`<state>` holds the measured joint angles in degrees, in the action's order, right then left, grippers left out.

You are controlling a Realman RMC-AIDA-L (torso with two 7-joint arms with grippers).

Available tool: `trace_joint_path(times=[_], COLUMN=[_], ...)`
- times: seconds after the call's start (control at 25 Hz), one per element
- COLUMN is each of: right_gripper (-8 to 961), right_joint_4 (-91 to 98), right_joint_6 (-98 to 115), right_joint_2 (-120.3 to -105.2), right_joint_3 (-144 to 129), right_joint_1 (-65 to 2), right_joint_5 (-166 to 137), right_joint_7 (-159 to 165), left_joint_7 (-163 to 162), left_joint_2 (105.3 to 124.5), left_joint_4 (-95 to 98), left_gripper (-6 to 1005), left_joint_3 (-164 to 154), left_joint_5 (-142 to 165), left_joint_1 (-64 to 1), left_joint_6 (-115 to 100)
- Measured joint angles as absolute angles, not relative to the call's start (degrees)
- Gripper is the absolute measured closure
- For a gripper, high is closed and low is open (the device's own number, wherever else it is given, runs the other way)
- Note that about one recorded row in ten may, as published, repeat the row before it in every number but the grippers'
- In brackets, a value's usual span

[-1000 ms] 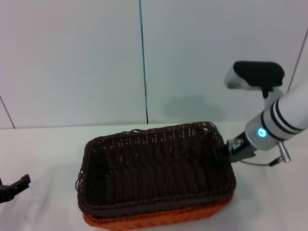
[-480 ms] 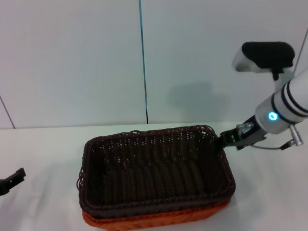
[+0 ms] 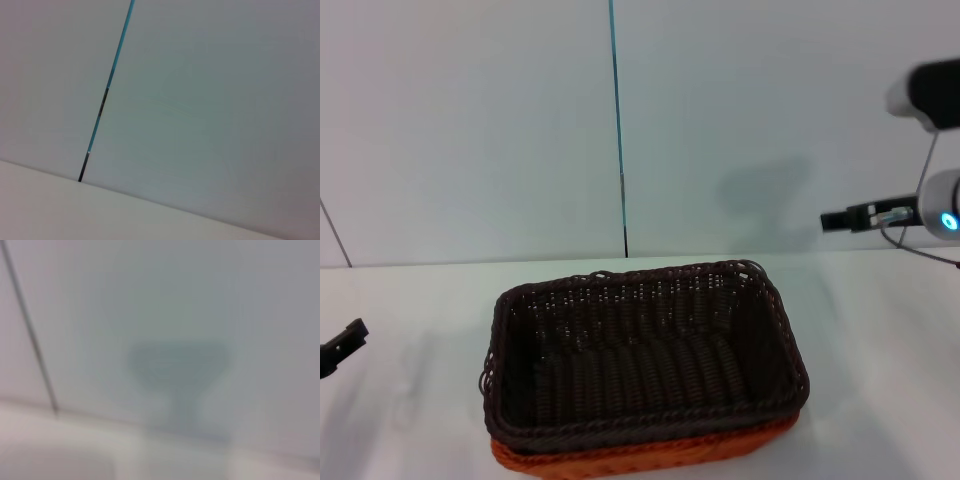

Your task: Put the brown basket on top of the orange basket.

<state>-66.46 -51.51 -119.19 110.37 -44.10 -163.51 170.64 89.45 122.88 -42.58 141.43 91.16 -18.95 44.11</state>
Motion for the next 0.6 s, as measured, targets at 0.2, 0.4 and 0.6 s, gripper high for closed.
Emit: trace_joint_path(times=[0.2,0.4,0.6], right_gripper=[22,23,25], right_joint_4=[-68.52,-68.3,-68.58], right_joint_6=[-25.78,-12.48,1.06], right_joint_2=[-118.97,-119.06,-119.02], right_joint_3=[98.32,93.5,88.66], right_joint_1=[-31.44,-23.25,-13.98], right_joint_5=[-159.31,-155.52,-150.67], right_joint_7=[169.62,170.09,170.19], left_joint_7=[90.65,92.65,96.85], left_joint_2=[123.5,123.69,123.89], left_joint_4=[-42.61,-42.21,-41.41], left_gripper=[93,93,93], left_joint_3=[142.16,142.12,142.0], left_joint_5=[91.06,88.42,84.26], left_joint_1=[-19.48,-19.58,-19.09], left_joint_6=[44.38,44.76,46.49])
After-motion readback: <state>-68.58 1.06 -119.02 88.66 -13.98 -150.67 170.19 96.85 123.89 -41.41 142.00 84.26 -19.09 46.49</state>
